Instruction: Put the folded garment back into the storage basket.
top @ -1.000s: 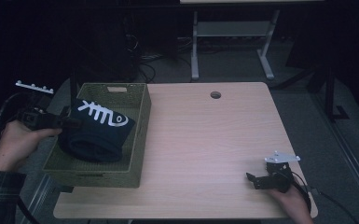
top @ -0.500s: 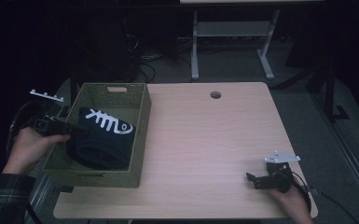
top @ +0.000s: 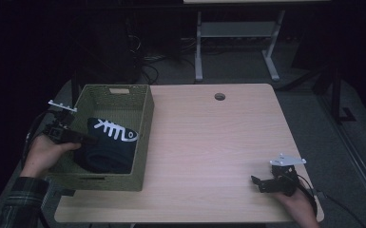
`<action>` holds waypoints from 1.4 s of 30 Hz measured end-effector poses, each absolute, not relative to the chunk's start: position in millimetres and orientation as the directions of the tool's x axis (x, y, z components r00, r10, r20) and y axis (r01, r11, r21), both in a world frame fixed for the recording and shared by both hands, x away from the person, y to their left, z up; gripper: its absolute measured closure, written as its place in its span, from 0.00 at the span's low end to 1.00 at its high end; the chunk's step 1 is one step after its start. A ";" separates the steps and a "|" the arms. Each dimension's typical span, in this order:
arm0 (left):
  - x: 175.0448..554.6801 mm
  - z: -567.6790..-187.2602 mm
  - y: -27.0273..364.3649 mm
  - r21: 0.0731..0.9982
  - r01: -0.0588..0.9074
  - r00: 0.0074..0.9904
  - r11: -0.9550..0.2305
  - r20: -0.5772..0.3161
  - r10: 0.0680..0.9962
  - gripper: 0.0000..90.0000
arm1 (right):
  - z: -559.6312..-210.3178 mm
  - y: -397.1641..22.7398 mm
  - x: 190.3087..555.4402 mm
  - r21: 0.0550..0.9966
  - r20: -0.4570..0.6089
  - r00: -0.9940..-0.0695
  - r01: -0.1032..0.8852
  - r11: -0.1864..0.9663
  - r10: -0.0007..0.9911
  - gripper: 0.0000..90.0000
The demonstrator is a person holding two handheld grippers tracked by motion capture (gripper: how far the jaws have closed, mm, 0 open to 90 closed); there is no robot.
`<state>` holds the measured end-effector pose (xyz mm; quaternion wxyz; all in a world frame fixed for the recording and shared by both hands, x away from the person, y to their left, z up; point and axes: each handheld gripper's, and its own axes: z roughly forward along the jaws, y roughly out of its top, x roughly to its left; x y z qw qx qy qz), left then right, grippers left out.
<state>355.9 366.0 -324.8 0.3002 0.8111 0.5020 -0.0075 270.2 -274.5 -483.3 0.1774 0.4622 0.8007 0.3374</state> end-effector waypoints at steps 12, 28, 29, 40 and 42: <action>369.5 -355.8 371.2 0.431 0.841 0.457 -0.327 -0.241 0.856 0.78 | -483.3 -274.6 270.4 0.705 0.025 -0.511 0.618 0.347 0.859 0.03; 379.0 -371.7 380.2 0.410 0.846 0.419 -0.340 -0.117 0.900 0.72 | -483.3 -274.6 270.4 0.705 0.026 -0.510 0.619 0.346 0.860 0.03; 378.9 -371.4 380.5 0.411 0.846 0.417 -0.339 -0.115 0.902 0.70 | -483.4 -274.6 270.3 0.705 0.026 -0.510 0.619 0.346 0.860 0.03; 370.7 -351.3 397.6 0.483 0.825 0.377 -0.292 -0.087 0.922 0.48 | -483.4 -274.5 270.3 0.705 0.027 -0.510 0.619 0.345 0.860 0.03; 368.2 -349.4 398.0 0.502 0.815 0.381 -0.290 -0.086 0.921 0.45 | -483.3 -274.5 270.3 0.705 0.026 -0.510 0.619 0.346 0.860 0.03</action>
